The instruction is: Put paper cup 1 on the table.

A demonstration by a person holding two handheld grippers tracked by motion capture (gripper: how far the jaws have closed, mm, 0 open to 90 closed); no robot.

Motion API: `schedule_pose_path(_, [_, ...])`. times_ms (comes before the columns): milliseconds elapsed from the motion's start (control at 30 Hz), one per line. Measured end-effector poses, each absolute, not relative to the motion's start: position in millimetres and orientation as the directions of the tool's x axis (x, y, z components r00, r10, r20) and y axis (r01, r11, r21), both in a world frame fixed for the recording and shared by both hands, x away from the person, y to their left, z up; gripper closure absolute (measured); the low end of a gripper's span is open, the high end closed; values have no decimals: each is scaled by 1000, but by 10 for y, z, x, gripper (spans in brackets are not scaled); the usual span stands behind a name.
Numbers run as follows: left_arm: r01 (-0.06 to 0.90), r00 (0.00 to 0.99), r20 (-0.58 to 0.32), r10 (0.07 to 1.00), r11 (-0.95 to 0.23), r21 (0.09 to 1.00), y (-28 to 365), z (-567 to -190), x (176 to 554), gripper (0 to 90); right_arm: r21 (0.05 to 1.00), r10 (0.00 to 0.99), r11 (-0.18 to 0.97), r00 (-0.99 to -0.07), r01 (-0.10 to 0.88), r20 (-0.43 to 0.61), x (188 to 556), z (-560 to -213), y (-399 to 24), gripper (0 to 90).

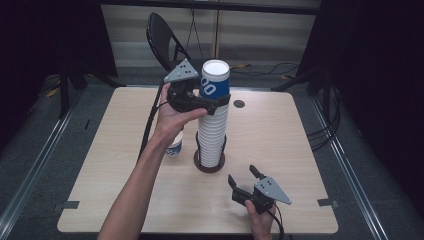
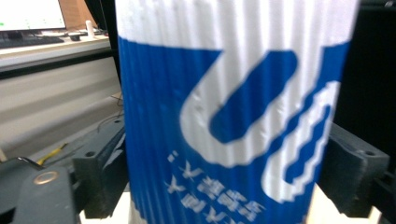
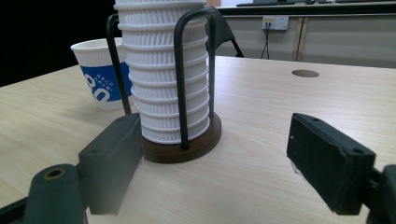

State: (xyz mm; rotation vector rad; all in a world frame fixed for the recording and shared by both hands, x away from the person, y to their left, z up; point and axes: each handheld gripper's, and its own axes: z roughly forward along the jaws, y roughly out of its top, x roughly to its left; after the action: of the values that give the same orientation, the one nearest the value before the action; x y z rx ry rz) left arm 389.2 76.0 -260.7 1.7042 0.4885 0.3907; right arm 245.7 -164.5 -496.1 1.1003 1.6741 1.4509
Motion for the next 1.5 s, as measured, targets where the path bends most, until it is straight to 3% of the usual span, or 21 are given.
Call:
schedule_pose_path(333, [135, 851, -30, 524, -163, 977, 707, -2641, 3953, 162, 985, 901, 30, -432, 172, 48, 2454, -4962, -1648, 178])
schedule_pose_path(1500, [29, 842, 37, 538, -113, 993, 735, -2439, 3875, 195, 984, 901, 23, -430, 177, 57, 2456, -4961, -1655, 178])
